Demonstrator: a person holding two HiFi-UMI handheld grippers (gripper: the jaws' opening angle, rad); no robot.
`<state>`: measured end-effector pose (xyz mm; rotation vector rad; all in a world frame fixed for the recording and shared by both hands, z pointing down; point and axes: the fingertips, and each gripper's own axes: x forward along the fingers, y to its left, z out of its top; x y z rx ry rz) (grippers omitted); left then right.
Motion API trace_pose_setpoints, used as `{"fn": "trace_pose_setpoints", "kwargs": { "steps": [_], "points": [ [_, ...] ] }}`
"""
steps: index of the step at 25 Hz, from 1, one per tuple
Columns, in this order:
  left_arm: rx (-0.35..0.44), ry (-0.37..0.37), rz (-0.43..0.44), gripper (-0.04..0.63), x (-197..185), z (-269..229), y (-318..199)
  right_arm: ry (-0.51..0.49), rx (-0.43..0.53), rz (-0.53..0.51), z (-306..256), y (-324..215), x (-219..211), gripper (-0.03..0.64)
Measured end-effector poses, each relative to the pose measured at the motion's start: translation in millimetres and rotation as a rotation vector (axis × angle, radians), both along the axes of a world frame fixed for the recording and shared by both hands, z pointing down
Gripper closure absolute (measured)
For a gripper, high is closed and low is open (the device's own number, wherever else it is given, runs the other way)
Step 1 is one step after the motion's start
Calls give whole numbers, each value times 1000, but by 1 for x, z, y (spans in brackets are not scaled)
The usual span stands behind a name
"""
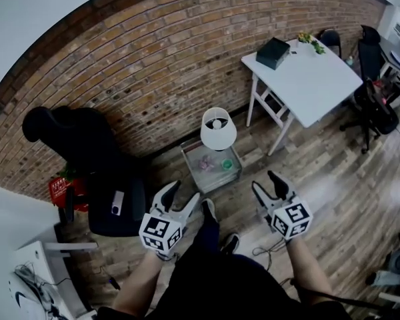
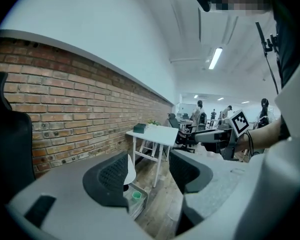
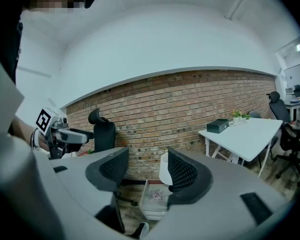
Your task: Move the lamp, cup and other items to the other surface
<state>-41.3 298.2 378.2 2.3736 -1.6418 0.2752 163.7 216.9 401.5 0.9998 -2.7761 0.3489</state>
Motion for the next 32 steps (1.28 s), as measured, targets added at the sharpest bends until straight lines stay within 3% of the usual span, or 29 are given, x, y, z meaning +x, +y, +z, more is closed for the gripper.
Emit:
{"fn": "trace_pose_setpoints", "kwargs": {
  "steps": [9, 13, 19, 26, 32],
  "points": [
    [9, -18, 38, 341, -38, 27, -88, 53, 6, -16, 6, -76, -19, 367],
    [12, -34, 68, 341, -63, 38, -142, 107, -3, -34, 9, -122, -44, 431],
    [13, -87, 153, 341, -98, 55, -222, 176, 3, -34, 15, -191, -80, 398],
    [-73, -178, 288, 341, -120, 104, -281, 341, -23, -73, 47, -247, -99, 387],
    [-159, -248, 315, 335, -126, 169, -316, 409, -73, -164, 118, -284, -107, 388]
  ]
}}
